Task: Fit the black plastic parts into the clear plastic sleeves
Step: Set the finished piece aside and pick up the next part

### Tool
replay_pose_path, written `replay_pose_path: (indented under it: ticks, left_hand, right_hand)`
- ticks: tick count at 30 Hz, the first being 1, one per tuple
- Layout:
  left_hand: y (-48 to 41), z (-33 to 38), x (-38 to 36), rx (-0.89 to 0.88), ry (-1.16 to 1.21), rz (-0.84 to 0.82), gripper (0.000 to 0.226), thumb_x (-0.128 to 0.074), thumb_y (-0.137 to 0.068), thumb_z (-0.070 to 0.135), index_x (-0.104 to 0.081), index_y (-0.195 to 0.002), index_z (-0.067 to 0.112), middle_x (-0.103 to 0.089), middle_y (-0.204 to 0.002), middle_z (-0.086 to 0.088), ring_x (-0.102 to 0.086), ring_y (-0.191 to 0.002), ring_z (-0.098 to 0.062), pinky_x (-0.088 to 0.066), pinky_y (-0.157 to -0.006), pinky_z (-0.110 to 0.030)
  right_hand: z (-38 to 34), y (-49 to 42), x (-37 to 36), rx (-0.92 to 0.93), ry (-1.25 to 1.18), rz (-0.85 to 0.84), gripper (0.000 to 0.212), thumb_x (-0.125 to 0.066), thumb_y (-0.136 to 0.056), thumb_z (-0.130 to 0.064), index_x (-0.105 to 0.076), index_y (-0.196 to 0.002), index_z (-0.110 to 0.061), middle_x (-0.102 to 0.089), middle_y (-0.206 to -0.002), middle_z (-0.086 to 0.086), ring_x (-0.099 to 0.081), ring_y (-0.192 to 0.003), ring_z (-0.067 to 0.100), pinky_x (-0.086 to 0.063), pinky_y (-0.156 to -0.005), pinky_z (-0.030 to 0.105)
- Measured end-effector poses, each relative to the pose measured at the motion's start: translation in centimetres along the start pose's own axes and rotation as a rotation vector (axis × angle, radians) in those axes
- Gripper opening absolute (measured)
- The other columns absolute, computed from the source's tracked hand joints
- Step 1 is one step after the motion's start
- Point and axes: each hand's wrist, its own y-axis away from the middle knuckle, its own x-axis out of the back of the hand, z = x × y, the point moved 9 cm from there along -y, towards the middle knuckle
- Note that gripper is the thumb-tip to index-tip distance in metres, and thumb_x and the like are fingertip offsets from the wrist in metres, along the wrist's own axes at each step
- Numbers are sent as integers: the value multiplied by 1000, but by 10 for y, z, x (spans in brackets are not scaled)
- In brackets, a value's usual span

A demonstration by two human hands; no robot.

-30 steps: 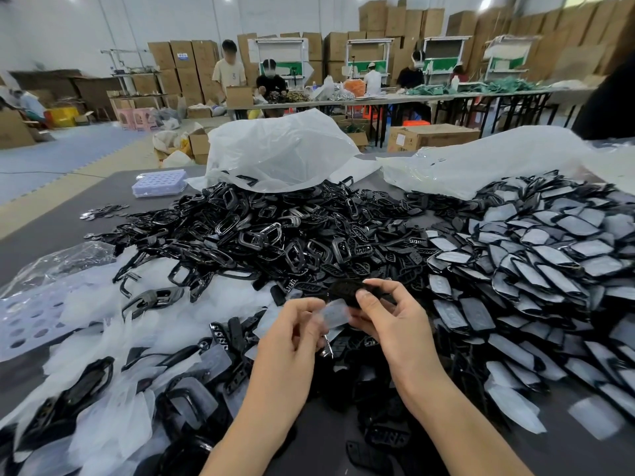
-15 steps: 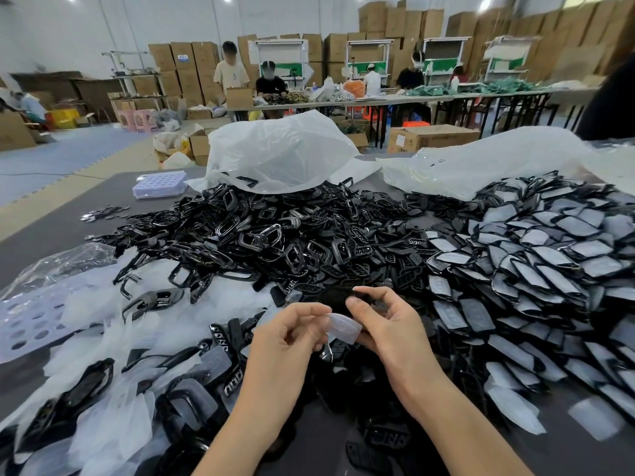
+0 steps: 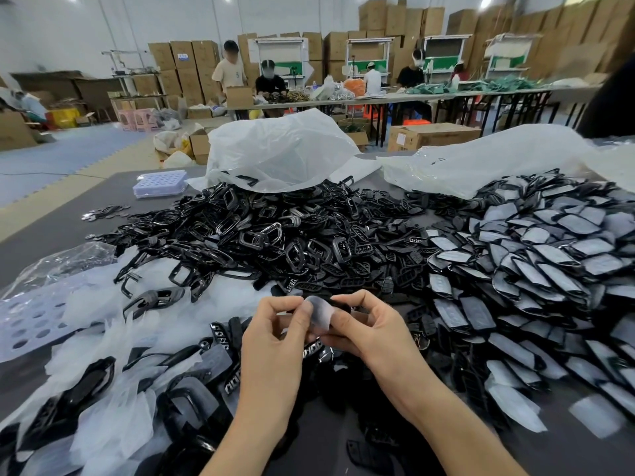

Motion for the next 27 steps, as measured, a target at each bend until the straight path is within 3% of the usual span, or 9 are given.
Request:
replay_pose_path:
  ticks: [2,4,6,8,12,15,18,23,27]
  left_hand:
    - [-1,-1,2,2,23,29,5,-67,-94,20,-63,-94,23,-73,-75,-4,-70,-70,-16,-53,-65,-19]
    - [-2,2,2,-7,47,26,8,-67,-94,17,-61,-97,20,-73,-78,-2,-70,-71,-16,-54,-67,-19]
    - [-3,3,0,12,72,-9,11,-67,-94,16,-61,-102,20,-74,-84,0,-72,-73,-14,-54,-65,-18]
    - [-2,1,-5,45,84,-75,11,-66,-94,18,-64,-105,20,-76,-89,-1,-74,-79,-16,-56,-63,-20]
    - [1,3,-14,35,85,-173,12,-57,-100,14,-66,-108,15,-76,-95,-8,-75,-88,-27,-60,-80,-34]
    - [1,5,-16,11,14,-199,16,-60,-98,7,-67,-103,21,-74,-88,-3,-73,-79,-14,-57,-74,-21]
    - [1,4,-18,17,-22,-231,21,-62,-96,5,-66,-101,25,-71,-85,-8,-68,-73,-10,-50,-67,-11]
    - [3,2,-20,40,5,-231,20,-51,-103,14,-68,-104,24,-74,-91,0,-73,-83,-17,-55,-74,-19]
    - [3,3,-18,-8,-59,-210,19,-59,-99,13,-69,-99,29,-73,-81,1,-72,-78,-15,-54,-71,-17]
  right_hand:
    - [-1,1,-6,-2,-44,-46,4,-76,-85,-30,-77,-89,-30,-78,-96,17,-77,-89,30,-60,-77,26]
    - [-2,1,-10,-4,-98,-81,19,-75,-83,-38,-75,-95,-23,-78,-99,18,-77,-90,30,-60,-76,25]
    - [-3,0,-8,18,-70,-54,25,-77,-84,-32,-70,-103,-17,-78,-97,17,-77,-87,29,-59,-74,23]
    - [-6,0,-1,59,-6,0,16,-74,-90,-16,-68,-105,-13,-79,-92,14,-78,-80,26,-59,-70,22]
    - [-12,1,7,104,12,66,9,-71,-93,-13,-69,-101,-13,-79,-90,12,-78,-77,27,-60,-68,23]
    - [-14,2,11,109,85,101,4,-70,-94,-19,-71,-98,-18,-79,-91,10,-77,-80,26,-59,-70,23]
    - [-15,2,10,123,111,82,5,-68,-96,-14,-68,-100,-12,-79,-88,9,-77,-75,23,-58,-66,22]
    - [-19,4,8,166,212,83,5,-68,-97,-15,-69,-99,-19,-78,-86,5,-76,-72,23,-57,-64,21]
    - [-17,4,6,163,256,55,21,-65,-99,-13,-69,-96,-34,-79,-89,1,-76,-76,21,-58,-68,22]
